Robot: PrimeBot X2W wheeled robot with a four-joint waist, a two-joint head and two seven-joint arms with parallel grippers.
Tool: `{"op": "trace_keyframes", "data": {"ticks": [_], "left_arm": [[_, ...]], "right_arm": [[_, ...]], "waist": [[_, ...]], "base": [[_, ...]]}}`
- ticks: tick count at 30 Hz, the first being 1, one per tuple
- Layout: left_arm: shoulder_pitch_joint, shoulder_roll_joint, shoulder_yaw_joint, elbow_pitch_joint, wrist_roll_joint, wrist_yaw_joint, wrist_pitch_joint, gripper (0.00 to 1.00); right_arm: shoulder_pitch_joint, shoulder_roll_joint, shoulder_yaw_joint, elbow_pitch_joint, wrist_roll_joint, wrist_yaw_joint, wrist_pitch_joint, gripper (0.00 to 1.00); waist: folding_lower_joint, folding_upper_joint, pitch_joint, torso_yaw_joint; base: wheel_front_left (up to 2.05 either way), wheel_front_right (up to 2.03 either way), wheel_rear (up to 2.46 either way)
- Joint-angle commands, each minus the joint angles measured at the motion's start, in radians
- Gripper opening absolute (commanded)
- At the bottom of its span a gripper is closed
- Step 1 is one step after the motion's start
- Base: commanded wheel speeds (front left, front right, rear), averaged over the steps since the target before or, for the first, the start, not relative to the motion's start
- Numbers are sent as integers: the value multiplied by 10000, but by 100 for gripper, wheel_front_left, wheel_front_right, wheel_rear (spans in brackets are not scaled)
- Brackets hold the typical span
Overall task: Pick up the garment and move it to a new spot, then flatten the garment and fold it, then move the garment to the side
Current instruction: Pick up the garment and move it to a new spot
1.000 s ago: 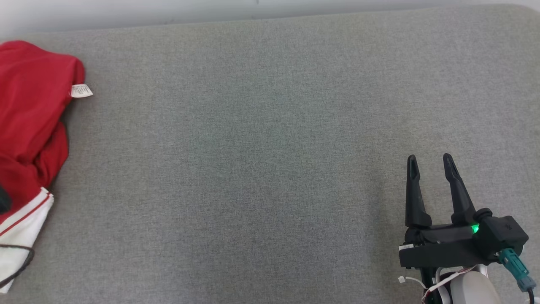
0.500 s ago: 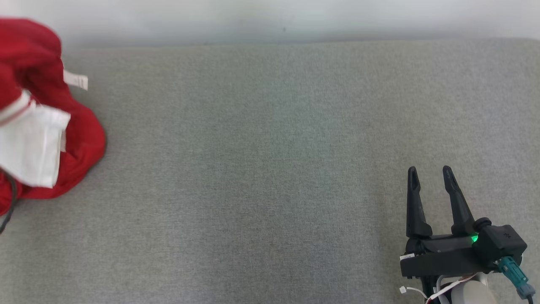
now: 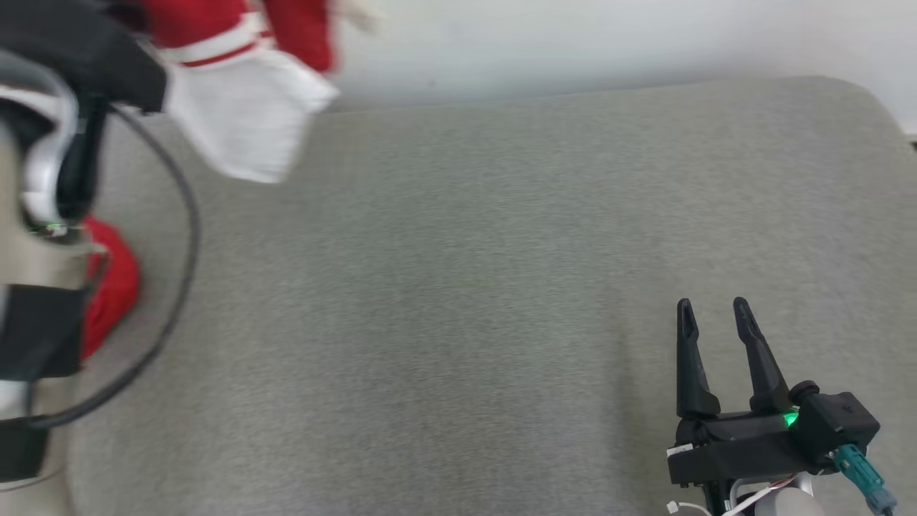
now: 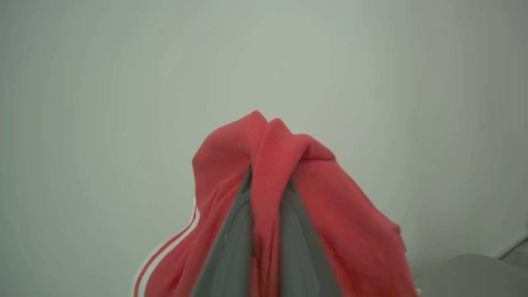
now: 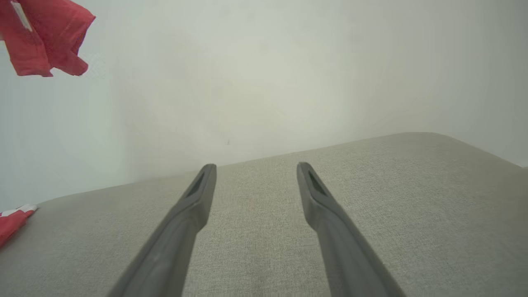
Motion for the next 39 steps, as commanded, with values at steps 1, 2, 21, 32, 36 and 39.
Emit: {"op": "trace_keyframes", "data": {"ticks": [1,2,21,32,36,39], "left_arm": [[-150,-179,-105,-130,-71,-65,-14,0],[-175,-387,-279,-198,-72,-63,-43,0],[3108,-2259,-1626,1997,-314,681,-1215,0],[3770,-2900,-2581,3928,-182,373,-2703,100],[3495,-2964,-2723,3648,-52,306,-3422,100],[3496,-2755,-2558,3254,126,439,-3755,100]], "right_arm": [[77,32,30,4,85,-21,-11,100],[77,32,8,9,96,-21,-9,100],[-49,36,105,123,471,-21,-10,100],[-109,34,-73,128,32,-21,-10,100],[124,33,-160,134,-75,-21,-10,100],[289,33,-185,120,-185,-21,-10,100]], "waist": [[0,0,-74,-656],[0,0,-63,-827],[0,0,679,-2779],[0,0,342,-1710],[0,0,-11,-1132],[0,0,-323,-688]], "base": [[0,0,0],[0,0,0],[0,0,0],[0,0,0],[0,0,0],[0,0,0]]}}
